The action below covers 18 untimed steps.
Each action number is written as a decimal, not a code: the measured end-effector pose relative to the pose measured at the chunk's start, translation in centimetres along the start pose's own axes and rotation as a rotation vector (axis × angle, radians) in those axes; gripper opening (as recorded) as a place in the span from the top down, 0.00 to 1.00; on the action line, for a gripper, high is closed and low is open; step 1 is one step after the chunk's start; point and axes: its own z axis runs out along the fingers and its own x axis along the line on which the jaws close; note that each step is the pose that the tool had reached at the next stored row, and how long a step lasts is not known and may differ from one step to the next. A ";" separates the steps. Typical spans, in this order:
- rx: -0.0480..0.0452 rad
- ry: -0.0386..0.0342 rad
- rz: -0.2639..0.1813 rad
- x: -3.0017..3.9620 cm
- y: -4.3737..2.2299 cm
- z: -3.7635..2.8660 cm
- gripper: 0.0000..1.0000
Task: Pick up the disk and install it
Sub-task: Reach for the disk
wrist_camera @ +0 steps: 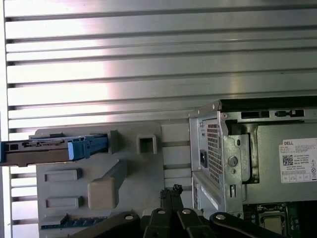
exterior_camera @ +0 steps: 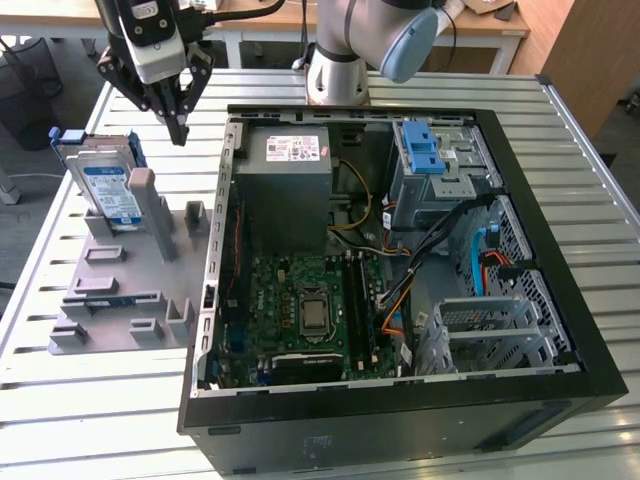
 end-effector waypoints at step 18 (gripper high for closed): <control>0.0000 0.0000 0.000 0.94 -0.06 -0.02 0.89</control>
